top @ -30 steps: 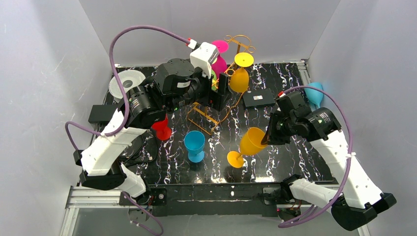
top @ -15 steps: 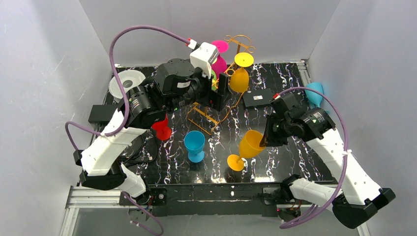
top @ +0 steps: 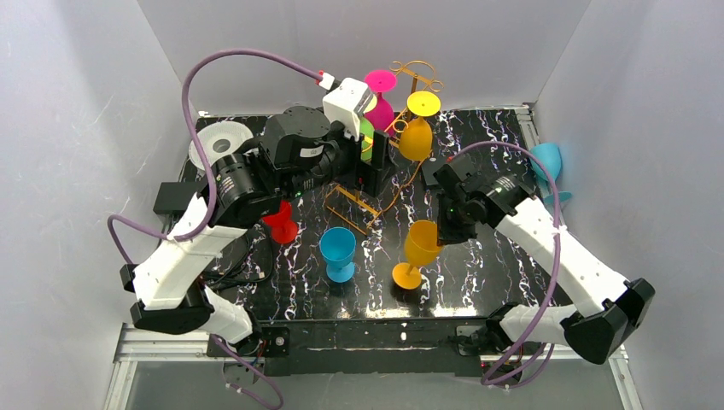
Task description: Take the wine glass off the wine glass rack
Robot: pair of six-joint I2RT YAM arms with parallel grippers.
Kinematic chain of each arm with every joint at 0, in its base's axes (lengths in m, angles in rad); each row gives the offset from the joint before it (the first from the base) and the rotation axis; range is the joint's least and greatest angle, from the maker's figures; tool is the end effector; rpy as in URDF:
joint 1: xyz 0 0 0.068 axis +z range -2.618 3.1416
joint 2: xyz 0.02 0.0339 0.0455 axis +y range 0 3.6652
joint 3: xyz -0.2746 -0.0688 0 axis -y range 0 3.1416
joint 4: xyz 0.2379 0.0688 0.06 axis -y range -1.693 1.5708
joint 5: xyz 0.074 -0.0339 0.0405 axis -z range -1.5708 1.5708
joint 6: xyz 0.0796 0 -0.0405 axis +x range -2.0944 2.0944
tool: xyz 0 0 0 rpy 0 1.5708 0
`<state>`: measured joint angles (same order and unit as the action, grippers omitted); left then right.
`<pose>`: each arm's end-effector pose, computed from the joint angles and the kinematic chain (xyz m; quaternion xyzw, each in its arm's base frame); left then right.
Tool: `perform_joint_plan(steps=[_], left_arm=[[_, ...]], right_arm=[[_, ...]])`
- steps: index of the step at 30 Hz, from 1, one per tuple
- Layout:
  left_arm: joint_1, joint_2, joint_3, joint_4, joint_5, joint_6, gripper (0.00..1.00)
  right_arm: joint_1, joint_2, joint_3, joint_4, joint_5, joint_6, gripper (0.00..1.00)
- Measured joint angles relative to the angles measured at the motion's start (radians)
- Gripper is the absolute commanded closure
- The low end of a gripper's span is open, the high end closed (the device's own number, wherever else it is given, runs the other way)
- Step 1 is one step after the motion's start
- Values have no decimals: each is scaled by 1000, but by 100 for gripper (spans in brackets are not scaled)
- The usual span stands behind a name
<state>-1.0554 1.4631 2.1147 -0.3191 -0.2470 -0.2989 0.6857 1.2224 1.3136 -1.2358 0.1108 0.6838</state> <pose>0.1580 -0.2394 0.6278 0.1195 0.5723 -0.4507 0.6746 0.1766 0.1331 0.3136 0.0108 0.9759 0.0916 0.1978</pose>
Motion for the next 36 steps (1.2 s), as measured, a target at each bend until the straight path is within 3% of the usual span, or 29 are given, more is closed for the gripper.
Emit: perform_joint_plan(steps=[20, 31, 36], left_arm=[[0, -94, -78, 0, -29, -8, 21], [0, -97, -80, 0, -33, -8, 21], [0, -97, -80, 0, -34, -7, 21]], right_arm=[[105, 163, 14, 255, 106, -18, 99], [127, 214, 12, 302, 128, -38, 98], [129, 224, 12, 303, 121, -49, 89]])
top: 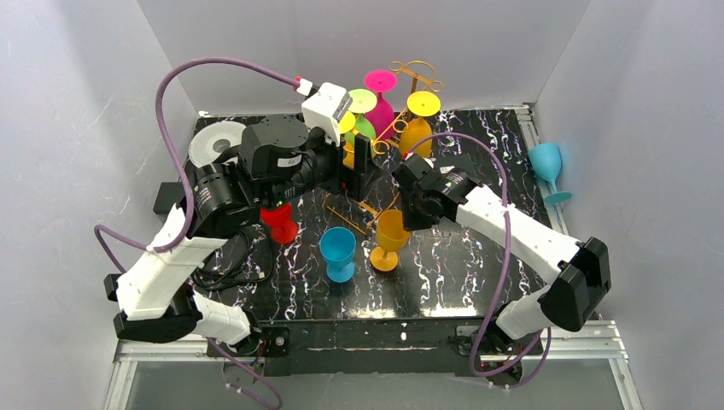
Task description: Take the wine glass off the wine glass rack
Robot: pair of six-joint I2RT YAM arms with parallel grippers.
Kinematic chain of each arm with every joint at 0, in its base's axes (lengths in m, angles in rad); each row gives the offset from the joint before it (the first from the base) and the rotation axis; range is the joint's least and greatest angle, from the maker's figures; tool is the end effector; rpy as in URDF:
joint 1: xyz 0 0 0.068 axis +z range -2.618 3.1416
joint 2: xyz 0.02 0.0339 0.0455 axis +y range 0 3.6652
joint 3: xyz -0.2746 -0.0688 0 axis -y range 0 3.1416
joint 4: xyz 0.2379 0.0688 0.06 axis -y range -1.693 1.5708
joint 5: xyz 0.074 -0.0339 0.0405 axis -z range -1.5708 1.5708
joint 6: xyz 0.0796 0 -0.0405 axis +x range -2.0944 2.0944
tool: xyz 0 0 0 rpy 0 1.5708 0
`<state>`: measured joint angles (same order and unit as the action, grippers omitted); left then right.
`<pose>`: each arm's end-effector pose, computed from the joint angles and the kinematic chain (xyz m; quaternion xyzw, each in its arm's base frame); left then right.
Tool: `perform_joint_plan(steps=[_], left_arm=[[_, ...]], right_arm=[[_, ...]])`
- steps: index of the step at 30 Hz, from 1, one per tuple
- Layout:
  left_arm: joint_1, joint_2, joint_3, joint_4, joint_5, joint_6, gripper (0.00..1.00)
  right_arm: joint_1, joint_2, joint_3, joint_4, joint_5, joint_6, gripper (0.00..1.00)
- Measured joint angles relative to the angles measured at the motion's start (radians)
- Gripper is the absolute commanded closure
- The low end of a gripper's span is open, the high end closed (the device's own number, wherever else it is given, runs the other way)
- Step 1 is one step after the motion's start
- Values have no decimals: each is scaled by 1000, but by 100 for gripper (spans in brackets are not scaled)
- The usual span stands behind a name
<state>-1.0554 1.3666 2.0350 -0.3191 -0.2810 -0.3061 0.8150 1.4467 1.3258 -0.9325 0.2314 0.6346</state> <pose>0.1450 -0.2112 0.6284 0.1010 0.5704 -0.4481 0.6809 0.2220 0.2090 0.2852 -0.0571 0.9590 0.0849 0.2642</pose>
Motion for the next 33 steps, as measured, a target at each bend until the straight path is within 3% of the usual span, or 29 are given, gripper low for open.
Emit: perform_joint_plan(steps=[6, 23, 33], left_arm=[[0, 0, 0, 0, 0, 2, 21], [0, -1, 0, 0, -11, 21, 20], [0, 23, 69, -62, -13, 26, 18]], right_arm=[[7, 13, 0, 0, -21, -13, 71], [15, -11, 88, -64, -42, -23, 42], [16, -92, 227, -145, -27, -32, 35]])
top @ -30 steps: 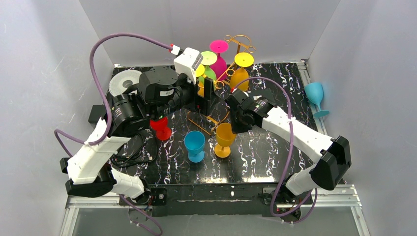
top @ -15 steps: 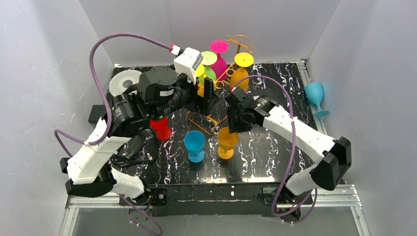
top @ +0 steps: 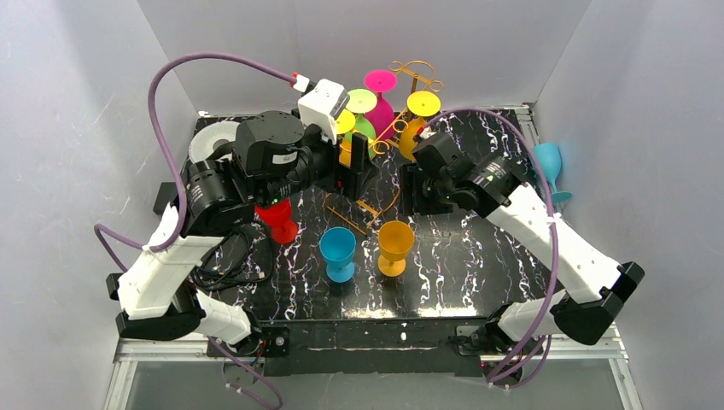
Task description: Take the wine glass off the wine glass rack
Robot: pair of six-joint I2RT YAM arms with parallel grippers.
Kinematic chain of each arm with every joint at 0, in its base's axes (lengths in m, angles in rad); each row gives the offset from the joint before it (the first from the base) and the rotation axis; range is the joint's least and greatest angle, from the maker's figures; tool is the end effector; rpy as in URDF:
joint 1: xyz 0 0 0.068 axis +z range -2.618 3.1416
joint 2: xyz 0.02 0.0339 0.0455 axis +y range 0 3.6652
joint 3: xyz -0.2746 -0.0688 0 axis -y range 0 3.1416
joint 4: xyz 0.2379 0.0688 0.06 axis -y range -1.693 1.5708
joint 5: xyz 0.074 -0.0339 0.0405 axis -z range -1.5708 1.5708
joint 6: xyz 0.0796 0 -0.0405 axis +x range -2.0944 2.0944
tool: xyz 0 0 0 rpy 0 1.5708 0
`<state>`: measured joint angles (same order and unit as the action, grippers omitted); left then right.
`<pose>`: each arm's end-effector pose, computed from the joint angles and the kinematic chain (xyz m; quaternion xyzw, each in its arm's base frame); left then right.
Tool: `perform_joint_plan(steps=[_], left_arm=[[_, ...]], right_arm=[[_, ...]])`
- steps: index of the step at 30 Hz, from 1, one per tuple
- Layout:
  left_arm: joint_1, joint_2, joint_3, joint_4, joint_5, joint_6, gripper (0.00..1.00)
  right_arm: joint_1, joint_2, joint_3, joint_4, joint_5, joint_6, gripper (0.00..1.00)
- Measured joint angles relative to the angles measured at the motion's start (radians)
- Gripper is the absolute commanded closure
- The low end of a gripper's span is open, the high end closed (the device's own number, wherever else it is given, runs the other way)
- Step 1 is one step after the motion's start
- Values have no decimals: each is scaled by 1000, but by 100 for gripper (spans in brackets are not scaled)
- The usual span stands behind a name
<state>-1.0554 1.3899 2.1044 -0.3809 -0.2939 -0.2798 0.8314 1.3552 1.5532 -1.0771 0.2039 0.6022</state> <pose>0.1447 -0.2087 0.6340 0.1065 0.5762 -0.4323 0.6855 0.2003 0.1957 0.3703 -0.0727 0.9337 0.1494 0.3171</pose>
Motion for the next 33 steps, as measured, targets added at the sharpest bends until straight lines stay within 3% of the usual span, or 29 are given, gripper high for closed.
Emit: perform_joint_plan(steps=[13, 19, 26, 33], left_arm=[[0, 14, 36, -70, -13, 0, 15], [34, 86, 186, -172, -13, -11, 15], [274, 137, 221, -269, 98, -143, 15], [473, 158, 203, -266, 255, -266, 19]], right_arm=[[-75, -7, 233, -94, -14, -23, 34], [-186, -32, 251, -94, -119, -7, 34], [-286, -61, 251, -94, -234, 13, 34], [-322, -136, 213, -77, -303, 40, 34]])
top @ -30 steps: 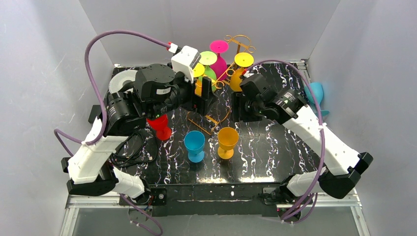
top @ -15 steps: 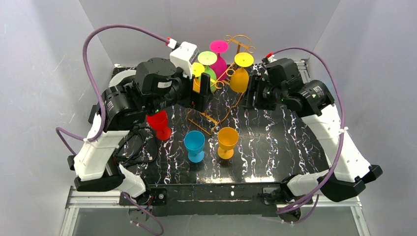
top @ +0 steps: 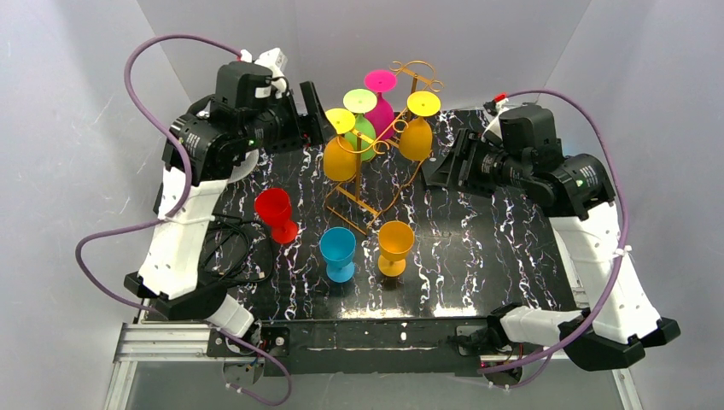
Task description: Take the wine glass off the wine glass rack
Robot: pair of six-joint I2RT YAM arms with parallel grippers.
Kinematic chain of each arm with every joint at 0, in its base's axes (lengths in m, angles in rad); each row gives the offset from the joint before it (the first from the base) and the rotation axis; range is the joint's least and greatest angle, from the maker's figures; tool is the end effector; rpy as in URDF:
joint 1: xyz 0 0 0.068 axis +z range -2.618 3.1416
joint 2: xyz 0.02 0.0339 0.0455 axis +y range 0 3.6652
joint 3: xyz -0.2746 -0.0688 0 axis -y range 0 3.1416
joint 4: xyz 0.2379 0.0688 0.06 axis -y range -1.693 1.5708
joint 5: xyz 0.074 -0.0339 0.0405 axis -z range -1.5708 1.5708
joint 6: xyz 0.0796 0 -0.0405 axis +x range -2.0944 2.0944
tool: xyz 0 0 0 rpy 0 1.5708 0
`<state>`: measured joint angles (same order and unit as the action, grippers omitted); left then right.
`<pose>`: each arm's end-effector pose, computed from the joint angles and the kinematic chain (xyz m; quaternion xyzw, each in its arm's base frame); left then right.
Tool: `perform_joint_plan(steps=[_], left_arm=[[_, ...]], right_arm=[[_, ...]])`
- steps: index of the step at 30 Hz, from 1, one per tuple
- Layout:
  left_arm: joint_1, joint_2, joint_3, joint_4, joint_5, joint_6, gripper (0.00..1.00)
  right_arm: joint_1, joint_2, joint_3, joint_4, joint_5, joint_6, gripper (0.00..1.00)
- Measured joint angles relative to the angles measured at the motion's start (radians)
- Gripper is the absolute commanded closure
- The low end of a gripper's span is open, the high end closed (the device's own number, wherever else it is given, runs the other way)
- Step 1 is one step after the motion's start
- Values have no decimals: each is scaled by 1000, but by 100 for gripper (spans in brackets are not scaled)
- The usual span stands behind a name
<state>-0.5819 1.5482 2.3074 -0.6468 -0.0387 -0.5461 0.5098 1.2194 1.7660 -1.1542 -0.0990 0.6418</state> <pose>0.2503 -0.1610 0.6125 -0.0025 0.6663 -0.3877 0.6370 0.1911 0.1158 0.4588 0.0355 0.8848 0.2887 0.3642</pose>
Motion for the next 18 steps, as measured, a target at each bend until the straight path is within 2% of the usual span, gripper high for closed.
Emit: perform_joint_plan(steps=[5, 13, 18], left_arm=[[93, 1, -35, 55, 93, -71, 24], [197, 1, -188, 177, 201, -147, 27], [265, -15, -381, 381, 286, -228, 40]], right_arm=[[-12, -32, -23, 4, -27, 13, 34], [-33, -47, -31, 5, -47, 26, 34], [-43, -55, -49, 5, -65, 35, 34]])
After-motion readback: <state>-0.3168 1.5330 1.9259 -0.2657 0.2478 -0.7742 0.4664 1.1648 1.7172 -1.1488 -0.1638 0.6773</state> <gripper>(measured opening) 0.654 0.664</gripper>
